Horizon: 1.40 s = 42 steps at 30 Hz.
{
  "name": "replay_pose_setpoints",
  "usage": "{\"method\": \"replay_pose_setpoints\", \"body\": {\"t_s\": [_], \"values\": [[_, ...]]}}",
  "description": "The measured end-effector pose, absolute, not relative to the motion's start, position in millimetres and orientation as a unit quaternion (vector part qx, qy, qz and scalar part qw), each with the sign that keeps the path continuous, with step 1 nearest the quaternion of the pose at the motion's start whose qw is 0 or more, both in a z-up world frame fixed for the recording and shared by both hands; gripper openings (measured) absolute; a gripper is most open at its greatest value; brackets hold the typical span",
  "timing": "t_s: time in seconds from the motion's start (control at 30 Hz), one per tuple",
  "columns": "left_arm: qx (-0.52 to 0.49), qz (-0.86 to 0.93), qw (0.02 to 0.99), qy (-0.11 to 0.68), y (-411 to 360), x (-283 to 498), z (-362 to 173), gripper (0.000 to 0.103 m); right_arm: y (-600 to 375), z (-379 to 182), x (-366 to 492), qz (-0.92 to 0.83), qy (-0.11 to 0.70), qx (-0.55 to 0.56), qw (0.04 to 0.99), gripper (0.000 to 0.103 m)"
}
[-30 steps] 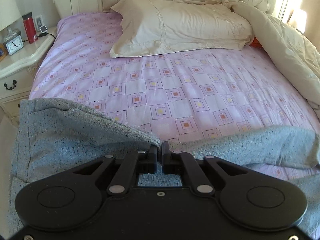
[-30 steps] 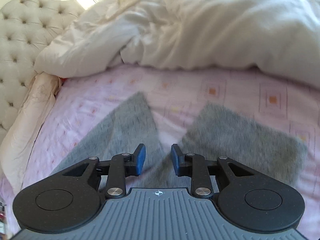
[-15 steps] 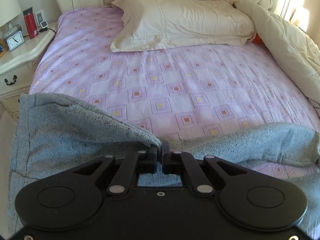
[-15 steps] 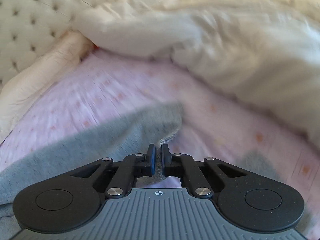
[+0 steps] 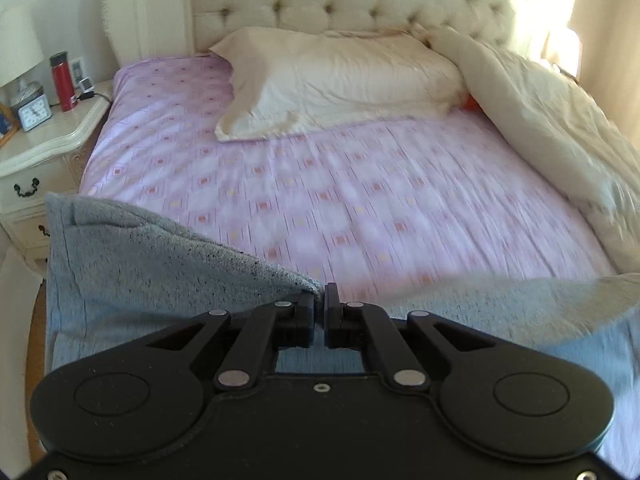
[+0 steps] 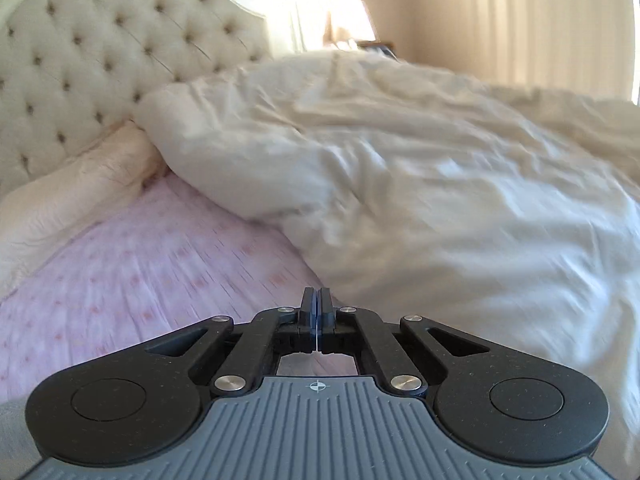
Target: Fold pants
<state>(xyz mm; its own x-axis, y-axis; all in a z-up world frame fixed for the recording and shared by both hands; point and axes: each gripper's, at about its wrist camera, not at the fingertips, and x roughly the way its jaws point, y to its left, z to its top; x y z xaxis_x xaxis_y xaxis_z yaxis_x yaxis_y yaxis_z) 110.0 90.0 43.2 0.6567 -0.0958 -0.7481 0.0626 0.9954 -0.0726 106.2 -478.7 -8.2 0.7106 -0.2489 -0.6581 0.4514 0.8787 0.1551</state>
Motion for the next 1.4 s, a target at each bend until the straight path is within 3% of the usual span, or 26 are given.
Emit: {"method": "replay_pose_setpoints", "body": {"t_s": [0.17,0.23,0.27,0.57,0.83,0.87,0.9,0.97,1.17,1.4], "values": [[0.023,-0.069,0.896,0.439,78,71,12,0.005,-486,-47,67,-0.175,0.336,0.266,0.886,0.006],[0.032,-0.069,0.891,0.448,76,66,-2,0.005,-483,-64,61,-0.172,0.343,0.311,0.869,0.024],[0.034,-0.067,0.887,0.455,76,66,-8,0.005,-480,-71,59,-0.174,0.350,0.322,0.862,0.026],[0.024,-0.055,0.876,0.478,87,67,-30,0.006,-449,-96,62,-0.187,0.392,0.338,0.835,0.027],[-0.001,-0.058,0.869,0.492,91,64,-40,0.006,-440,-100,71,-0.184,0.374,0.330,0.847,0.027],[-0.001,-0.057,0.867,0.495,92,64,-41,0.006,-441,-99,73,-0.179,0.372,0.330,0.849,0.026],[-0.002,-0.057,0.866,0.497,92,65,-42,0.006,-441,-97,74,-0.170,0.366,0.328,0.854,0.015],[-0.004,-0.056,0.865,0.499,92,67,-43,0.006,-439,-84,71,-0.161,0.346,0.313,0.870,0.007],[0.001,-0.067,0.874,0.481,97,67,-25,0.006,-437,-16,33,-0.180,0.285,0.247,0.909,0.006],[-0.015,-0.091,0.859,0.504,98,52,-33,0.012,-444,-65,17,-0.226,0.385,0.210,0.870,0.006]]}}
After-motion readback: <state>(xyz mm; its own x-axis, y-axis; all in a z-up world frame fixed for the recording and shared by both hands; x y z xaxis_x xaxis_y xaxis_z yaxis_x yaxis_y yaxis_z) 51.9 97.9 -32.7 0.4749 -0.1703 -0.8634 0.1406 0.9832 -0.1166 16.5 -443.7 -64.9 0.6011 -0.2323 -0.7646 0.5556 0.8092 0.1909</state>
